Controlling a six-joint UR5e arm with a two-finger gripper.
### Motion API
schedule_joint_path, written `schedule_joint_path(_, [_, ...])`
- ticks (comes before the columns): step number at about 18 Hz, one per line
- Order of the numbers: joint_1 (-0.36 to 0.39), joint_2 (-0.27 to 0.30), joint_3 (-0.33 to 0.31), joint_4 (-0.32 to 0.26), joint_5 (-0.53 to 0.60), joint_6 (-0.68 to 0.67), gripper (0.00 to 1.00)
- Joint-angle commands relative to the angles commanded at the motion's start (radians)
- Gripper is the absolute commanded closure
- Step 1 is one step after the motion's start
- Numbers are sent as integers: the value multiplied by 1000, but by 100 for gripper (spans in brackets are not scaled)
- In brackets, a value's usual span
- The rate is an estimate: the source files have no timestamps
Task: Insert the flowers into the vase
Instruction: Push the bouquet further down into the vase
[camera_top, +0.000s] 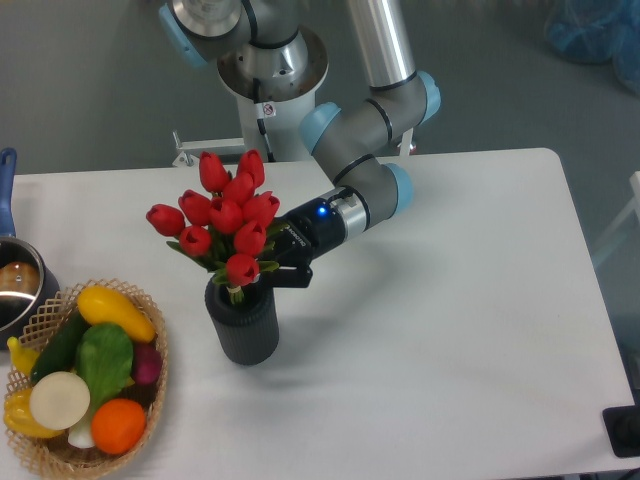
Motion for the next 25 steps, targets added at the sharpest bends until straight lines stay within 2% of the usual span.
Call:
schedule_joint_path(12, [12, -11, -26, -2, 9, 9, 78])
schedule_joint_path(25, [12, -28, -20, 2, 9, 20, 75])
